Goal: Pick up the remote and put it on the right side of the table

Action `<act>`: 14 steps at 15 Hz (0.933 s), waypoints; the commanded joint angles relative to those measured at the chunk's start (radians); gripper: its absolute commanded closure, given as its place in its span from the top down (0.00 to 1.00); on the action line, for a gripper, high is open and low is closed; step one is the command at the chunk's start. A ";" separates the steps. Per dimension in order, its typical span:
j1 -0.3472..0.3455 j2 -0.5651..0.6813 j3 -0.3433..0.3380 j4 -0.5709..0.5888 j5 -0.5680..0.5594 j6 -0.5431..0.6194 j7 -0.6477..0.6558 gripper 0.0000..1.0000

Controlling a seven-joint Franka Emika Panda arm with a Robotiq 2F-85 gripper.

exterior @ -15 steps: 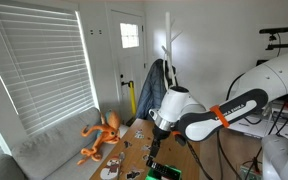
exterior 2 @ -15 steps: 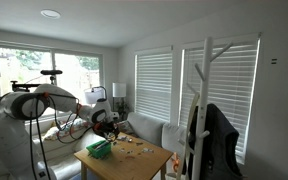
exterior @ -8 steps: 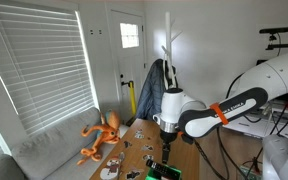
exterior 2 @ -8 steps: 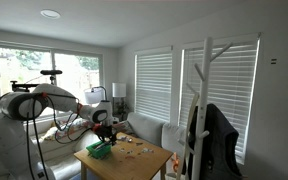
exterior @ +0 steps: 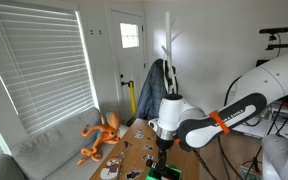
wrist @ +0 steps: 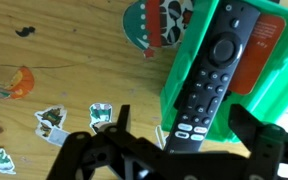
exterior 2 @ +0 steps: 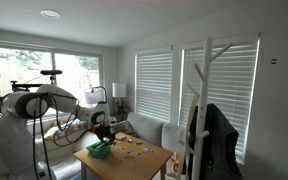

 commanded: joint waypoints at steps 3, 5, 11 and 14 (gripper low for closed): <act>-0.010 0.079 0.026 -0.007 -0.044 0.127 0.018 0.69; -0.008 0.102 0.031 -0.002 -0.056 0.158 0.018 0.55; -0.007 0.079 0.042 0.020 -0.105 0.121 0.032 0.12; -0.008 0.052 0.043 0.032 -0.113 0.108 0.031 0.04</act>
